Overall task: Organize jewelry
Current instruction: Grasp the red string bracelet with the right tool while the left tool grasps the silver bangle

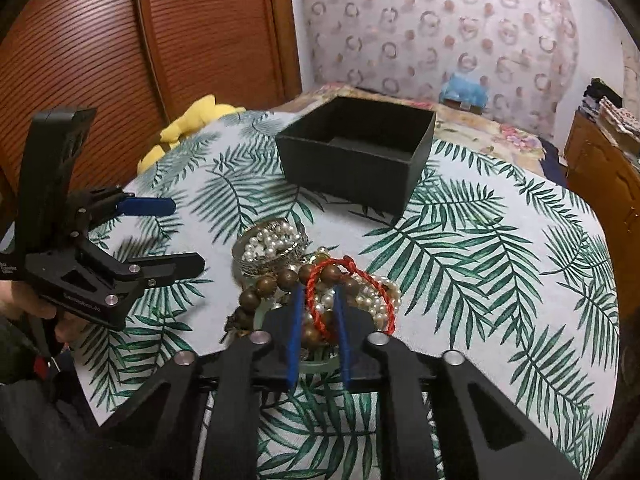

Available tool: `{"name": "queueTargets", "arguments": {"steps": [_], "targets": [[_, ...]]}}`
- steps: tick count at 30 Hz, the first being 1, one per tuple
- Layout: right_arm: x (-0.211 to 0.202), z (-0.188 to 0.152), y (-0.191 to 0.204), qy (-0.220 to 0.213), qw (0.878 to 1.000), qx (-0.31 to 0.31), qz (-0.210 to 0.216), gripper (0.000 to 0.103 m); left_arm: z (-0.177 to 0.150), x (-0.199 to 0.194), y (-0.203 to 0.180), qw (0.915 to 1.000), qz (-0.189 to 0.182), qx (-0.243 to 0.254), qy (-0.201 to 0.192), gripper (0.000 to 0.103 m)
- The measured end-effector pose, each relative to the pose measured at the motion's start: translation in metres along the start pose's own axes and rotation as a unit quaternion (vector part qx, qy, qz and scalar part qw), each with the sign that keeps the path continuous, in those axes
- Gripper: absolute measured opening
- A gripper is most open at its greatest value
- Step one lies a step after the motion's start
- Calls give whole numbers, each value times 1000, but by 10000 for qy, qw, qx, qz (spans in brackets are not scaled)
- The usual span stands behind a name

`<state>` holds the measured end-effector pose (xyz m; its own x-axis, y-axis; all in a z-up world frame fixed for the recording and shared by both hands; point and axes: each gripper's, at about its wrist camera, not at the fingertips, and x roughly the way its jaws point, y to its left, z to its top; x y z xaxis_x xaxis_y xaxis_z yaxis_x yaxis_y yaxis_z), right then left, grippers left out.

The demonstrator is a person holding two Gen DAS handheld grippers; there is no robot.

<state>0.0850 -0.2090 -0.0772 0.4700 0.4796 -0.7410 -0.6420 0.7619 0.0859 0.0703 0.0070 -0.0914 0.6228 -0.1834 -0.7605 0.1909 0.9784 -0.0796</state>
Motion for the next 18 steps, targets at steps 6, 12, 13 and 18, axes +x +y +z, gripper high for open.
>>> {"name": "queueTargets", "arguments": {"steps": [6,12,13,18], "targets": [[-6,1,-3,-92,9999,-91,-13,4,6,7,-5,9997,-147,142,109,96],[-22,3,-11,-364,9993,-22,-109,3,15,10,-10,9985,-517,87,163,96],[-24,4,-13,-384,9992,-18,-123,3,16,11,-11,9983,-561,86,166,96],[-27,4,-20,-425,9989,37,-186,3,22,20,-18,9963,-814,121,231,79]]}}
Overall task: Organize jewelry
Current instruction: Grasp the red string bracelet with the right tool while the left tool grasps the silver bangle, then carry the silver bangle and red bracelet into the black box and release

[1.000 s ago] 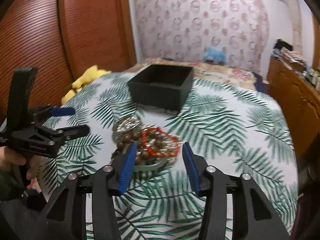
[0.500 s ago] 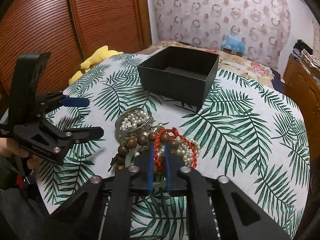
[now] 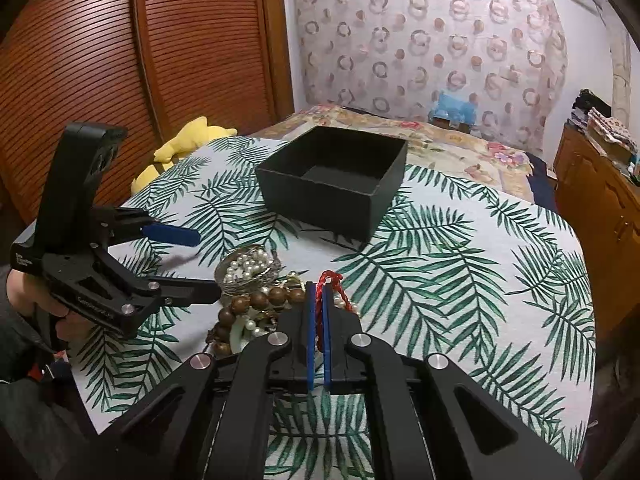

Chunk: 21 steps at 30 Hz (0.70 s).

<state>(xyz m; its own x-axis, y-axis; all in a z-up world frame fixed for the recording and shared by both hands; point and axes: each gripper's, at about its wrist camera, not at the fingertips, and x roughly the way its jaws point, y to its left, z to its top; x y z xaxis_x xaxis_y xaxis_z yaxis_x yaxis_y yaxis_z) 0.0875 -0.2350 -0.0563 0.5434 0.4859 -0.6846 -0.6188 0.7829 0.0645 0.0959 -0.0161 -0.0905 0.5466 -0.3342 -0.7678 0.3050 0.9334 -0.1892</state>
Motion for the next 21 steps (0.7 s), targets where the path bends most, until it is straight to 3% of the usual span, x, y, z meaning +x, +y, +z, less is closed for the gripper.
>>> {"name": "queueTargets", "arguments": {"steps": [3,10,12,21], "targets": [[-1,0,-2,-40,10000,16,-5,3,2,6,-2,10000,-78,4,31,68],[-4,0,-2,-74,10000,-16,-40,3,3,17,0,9997,-228,-78,46,63],[-5,1,-2,-72,10000,-17,-47,3,4,18,-1,9996,-273,-46,34,57],[-7,19,-3,-172,9997,-114,-101,3,9,9,-7,9994,-89,145,-294,56]]}}
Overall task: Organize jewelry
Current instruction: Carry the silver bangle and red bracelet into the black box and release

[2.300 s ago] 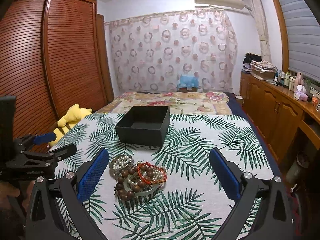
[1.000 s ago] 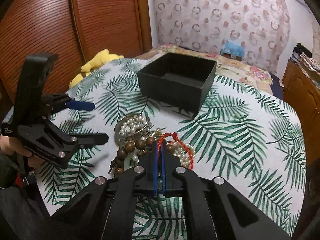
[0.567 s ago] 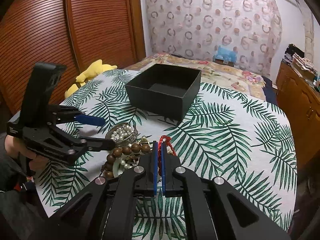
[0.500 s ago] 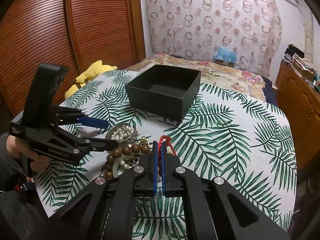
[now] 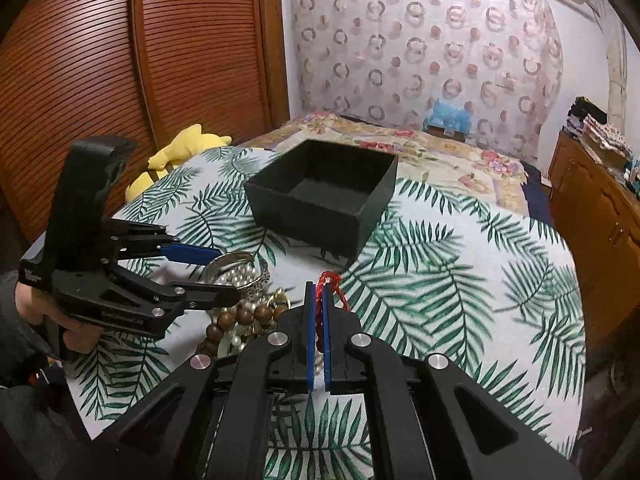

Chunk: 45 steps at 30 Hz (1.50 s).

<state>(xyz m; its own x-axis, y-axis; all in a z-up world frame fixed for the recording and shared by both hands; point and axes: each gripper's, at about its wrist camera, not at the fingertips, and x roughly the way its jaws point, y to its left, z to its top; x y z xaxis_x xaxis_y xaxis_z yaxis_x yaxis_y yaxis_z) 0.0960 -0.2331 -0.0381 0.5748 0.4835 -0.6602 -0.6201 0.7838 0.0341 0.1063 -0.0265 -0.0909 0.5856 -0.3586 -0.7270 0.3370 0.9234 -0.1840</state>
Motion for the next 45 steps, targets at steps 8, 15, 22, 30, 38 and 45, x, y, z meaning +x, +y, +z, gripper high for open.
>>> {"name": "queueTargets", "arguments": {"steps": [8,15,22,30,38,45], "targets": [[8,46,-4,-223,9996,-149,-28,3,16,-17,4,9990,243,45,-385,56],[30,90,-11,-363,9992,-63,146,3,42,-32,14,9972,382,42,-649,56],[72,117,-27,-262,9988,262,327,4,67,-30,28,9957,536,-1,-749,56],[90,112,-50,-146,9966,648,477,40,83,-12,31,9954,671,39,-688,56],[75,85,-62,-98,9980,611,130,40,92,16,25,9954,837,143,-452,56],[50,58,-64,-196,9980,601,76,40,100,28,22,9950,933,131,-341,57]]}}
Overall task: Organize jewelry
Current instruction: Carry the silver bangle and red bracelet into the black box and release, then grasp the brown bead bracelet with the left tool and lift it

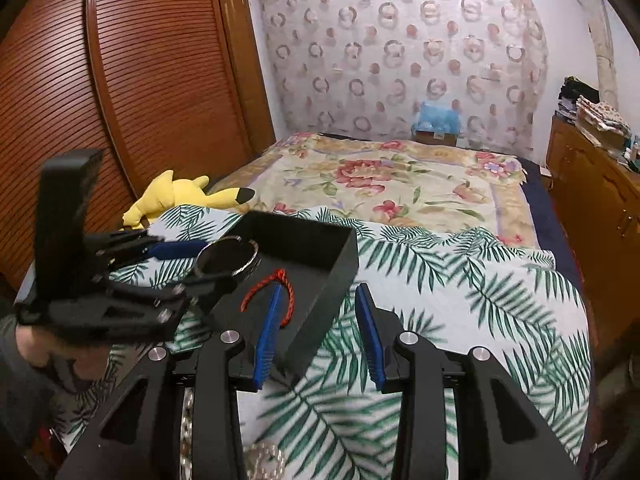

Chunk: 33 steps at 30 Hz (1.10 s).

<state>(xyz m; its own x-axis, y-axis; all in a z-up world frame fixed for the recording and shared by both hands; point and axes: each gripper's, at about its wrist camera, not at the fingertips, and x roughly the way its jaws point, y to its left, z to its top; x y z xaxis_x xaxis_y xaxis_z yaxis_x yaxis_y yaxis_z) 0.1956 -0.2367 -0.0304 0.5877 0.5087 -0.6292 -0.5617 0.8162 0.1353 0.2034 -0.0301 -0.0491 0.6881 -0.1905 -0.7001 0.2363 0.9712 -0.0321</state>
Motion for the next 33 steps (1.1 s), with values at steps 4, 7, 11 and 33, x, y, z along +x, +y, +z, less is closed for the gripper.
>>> {"name": "queueTargets", "arguments": {"steps": [4,7,11,33], "targets": [[-16,-21,5,-7,10000,-15,13,40,-7,-10,-5,10000,-48,7,-35,60],[-27,-35,12,4,10000,-51,-47,40,-14,-20,-7,10000,-62,14,-59,65],[-48,-66,19,-23,10000,56,-58,40,-37,-44,-14,9995,-278,-10,-128,65],[-72,-146,54,168,9991,55,-394,40,-117,-83,-53,9956,-928,-138,71,54]]}}
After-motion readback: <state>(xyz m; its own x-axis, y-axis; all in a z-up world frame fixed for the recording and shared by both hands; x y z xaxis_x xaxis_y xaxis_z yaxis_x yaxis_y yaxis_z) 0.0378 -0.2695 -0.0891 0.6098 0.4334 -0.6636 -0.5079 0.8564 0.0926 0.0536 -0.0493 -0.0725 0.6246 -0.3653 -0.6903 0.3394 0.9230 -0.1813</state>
